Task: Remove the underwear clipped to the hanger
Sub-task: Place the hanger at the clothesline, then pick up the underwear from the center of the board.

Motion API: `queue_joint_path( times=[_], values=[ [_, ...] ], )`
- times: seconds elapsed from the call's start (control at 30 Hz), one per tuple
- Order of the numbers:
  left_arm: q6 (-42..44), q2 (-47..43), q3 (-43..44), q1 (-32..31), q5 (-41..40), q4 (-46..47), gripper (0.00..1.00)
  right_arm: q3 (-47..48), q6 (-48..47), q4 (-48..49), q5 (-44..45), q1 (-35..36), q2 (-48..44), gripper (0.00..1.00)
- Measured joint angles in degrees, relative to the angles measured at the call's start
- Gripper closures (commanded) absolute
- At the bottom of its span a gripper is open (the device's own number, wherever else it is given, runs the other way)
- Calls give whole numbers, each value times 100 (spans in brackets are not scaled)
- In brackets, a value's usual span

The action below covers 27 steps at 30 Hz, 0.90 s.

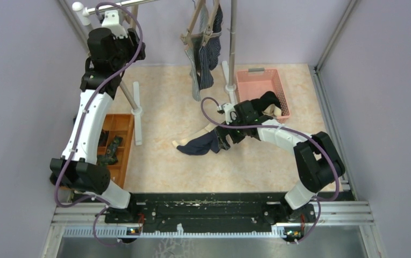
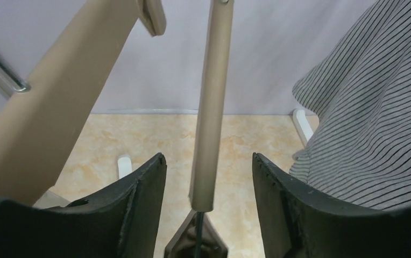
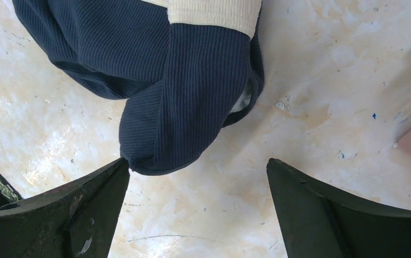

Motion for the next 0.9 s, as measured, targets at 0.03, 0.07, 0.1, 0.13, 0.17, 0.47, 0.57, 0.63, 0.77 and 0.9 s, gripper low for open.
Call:
queue_joint_path(
  times=[0.03, 0.07, 0.1, 0.13, 0.17, 0.47, 0.57, 0.63, 0.77, 0.9],
  values=[
    [0, -33, -9, 2, 7, 24, 34, 0, 0, 4, -4, 9, 0, 1],
    [0, -66, -9, 0, 13, 50, 33, 0, 0, 4, -4, 15, 0, 1],
    [-2, -101, -9, 2, 24, 92, 33, 0, 0, 4, -13, 26, 0, 1],
    [-2, -146, -9, 2, 44, 131, 33, 0, -2, 9, -22, 35, 0, 1],
    [-4, -192, -9, 2, 68, 166, 32, 0, -2, 13, -33, 42, 0, 1],
    [-81, -680, -90, 0, 192, 275, 28, 0, -37, 68, -66, 70, 0, 1],
    [-87, -813, -96, 0, 190, 264, 28, 0, -39, 74, -72, 74, 0, 1],
    [-96, -903, -131, 0, 186, 267, 28, 0, -39, 83, -72, 74, 0, 1],
    [-118, -1161, -387, -4, 138, 243, 28, 0, -37, 92, -72, 85, 0, 1],
    [-125, -1414, -608, -7, 33, 140, 28, -2, -37, 142, -66, 114, 17, 1]
  ],
)
